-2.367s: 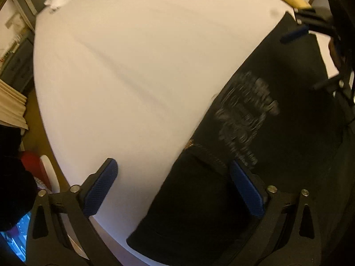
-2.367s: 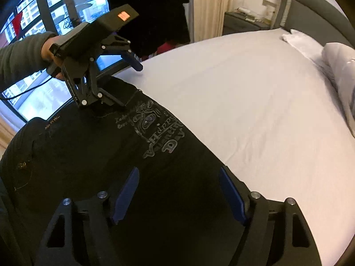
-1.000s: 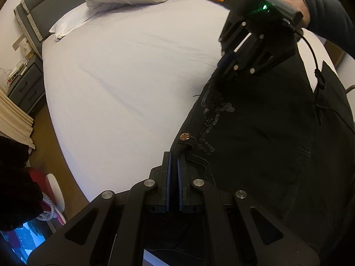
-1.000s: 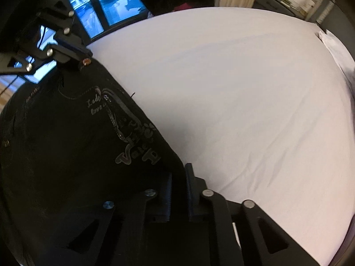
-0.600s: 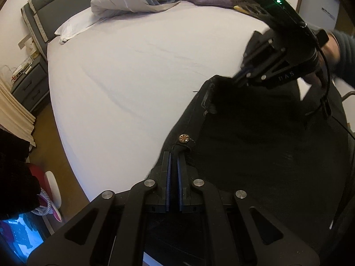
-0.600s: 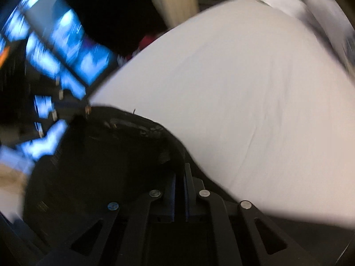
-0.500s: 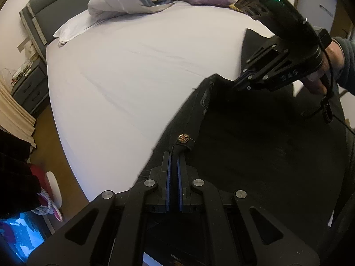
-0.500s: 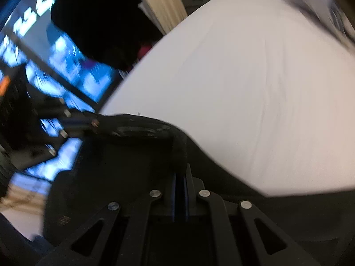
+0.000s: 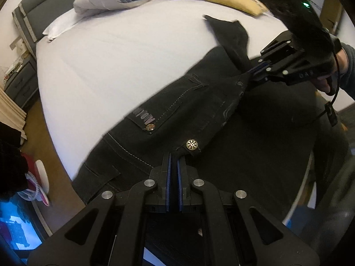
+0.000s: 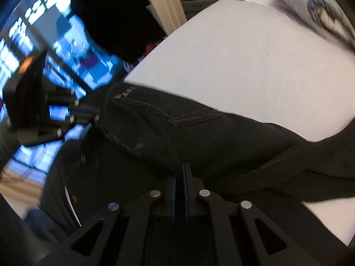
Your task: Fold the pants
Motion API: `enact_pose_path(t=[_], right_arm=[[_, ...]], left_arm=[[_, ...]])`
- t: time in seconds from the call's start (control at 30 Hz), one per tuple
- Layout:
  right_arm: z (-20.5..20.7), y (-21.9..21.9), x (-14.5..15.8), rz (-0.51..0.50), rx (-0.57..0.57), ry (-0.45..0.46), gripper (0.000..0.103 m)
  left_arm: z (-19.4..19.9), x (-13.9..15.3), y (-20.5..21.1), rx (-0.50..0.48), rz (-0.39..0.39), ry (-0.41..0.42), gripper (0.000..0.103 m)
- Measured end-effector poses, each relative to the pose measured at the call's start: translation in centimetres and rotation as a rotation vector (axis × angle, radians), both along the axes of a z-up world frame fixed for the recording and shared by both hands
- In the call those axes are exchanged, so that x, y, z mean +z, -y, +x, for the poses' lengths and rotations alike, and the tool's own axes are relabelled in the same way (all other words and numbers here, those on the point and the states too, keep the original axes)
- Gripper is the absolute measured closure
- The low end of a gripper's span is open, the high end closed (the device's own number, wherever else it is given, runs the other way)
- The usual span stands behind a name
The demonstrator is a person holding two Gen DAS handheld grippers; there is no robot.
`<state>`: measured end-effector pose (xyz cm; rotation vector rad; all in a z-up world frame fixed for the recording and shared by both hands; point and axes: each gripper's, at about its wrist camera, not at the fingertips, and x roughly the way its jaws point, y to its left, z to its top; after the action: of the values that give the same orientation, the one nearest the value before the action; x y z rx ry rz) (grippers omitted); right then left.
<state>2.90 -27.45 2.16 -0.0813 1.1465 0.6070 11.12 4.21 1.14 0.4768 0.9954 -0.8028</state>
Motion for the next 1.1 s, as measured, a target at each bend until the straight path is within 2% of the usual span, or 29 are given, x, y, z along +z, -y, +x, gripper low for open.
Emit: enact_pose_path(t=[0.27,0.37,0.47,0.67,0.73,1.1], right_arm=[[-6.8,-2.8,1.4,-0.169,0.081,0.106,0.096],[-8.6,-3.9,0.9,-0.202,0.099,0.121,0.096],[-10.2,-5.6,0.1,-0.253,0.118,0.143,0.096],[-12.3,-7.7,-1.2,-0.304,0.117,0.183,0.096],[-12.5,-8.1,-1.4,-0.304,0.117,0.187,0.096],[-15.2,-8.3,-2.6,-0.327,0.138,0.194,0.096]], left_arm=[[-5.6,-0.5,-0.4,-0.046,0.023,-0.030,0.099],[-8.5,-1.1,-0.4,-0.064,0.038,-0.038,0.099],[-9.8,-1.7,-0.6,-0.076,0.042,-0.051,0.099],[-11.8,-2.3,-1.1,-0.087,0.061,-0.045,0.099],[-11.2,-2.1,-0.4,-0.092,0.064,-0.044,0.099],[-13.2,-2.3,-1.1,-0.085,0.031,-0.073,0.099]])
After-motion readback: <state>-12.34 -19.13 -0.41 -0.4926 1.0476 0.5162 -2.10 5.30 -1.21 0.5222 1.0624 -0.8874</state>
